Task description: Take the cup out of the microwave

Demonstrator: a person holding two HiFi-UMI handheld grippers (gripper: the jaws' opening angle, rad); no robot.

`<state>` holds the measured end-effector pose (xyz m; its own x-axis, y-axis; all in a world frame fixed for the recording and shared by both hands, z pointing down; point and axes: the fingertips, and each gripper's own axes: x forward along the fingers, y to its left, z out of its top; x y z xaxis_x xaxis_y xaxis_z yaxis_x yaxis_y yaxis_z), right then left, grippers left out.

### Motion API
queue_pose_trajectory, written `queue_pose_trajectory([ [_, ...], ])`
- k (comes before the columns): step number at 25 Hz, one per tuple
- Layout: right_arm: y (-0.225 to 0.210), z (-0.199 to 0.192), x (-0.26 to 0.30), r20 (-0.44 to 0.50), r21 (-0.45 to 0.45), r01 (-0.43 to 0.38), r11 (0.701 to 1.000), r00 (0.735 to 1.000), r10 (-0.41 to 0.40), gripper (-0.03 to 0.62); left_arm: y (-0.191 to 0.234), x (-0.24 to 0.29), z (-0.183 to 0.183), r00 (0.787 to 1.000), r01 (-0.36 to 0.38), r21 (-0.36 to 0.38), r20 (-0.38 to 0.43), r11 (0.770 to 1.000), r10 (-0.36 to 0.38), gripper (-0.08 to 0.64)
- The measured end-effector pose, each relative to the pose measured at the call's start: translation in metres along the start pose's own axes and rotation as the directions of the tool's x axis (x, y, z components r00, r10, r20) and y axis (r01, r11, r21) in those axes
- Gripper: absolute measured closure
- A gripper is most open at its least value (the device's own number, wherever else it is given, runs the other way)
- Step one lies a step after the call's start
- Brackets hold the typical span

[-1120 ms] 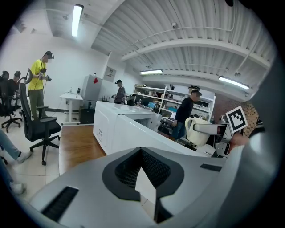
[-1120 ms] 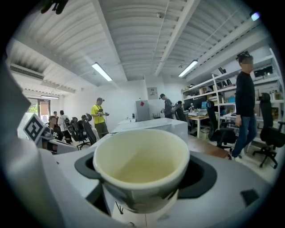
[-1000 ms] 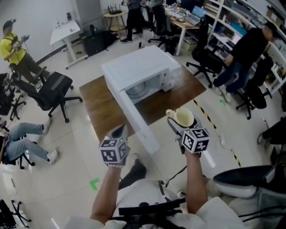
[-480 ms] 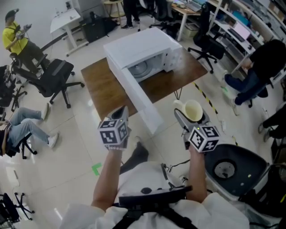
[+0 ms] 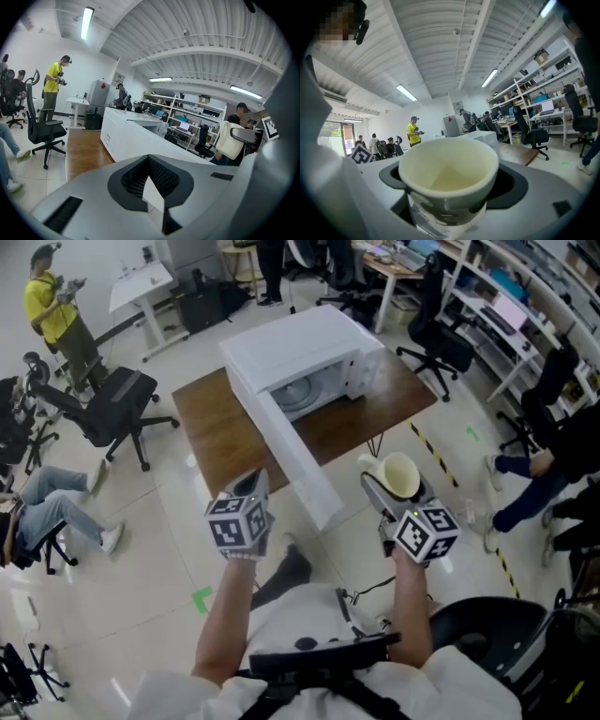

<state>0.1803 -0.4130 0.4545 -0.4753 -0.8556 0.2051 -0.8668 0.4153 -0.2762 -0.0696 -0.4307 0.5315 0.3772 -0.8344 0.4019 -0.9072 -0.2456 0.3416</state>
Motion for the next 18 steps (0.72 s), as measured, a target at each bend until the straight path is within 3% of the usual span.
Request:
queue_pose_trajectory([
  [18, 0.002, 0.007, 0.018, 0.005, 0.0, -0.043, 0.999, 0.999, 0.043, 0.104, 0.001, 0.006, 0.006, 1.0, -0.019, 0.016, 0.003, 1.0, 0.018, 0.563],
])
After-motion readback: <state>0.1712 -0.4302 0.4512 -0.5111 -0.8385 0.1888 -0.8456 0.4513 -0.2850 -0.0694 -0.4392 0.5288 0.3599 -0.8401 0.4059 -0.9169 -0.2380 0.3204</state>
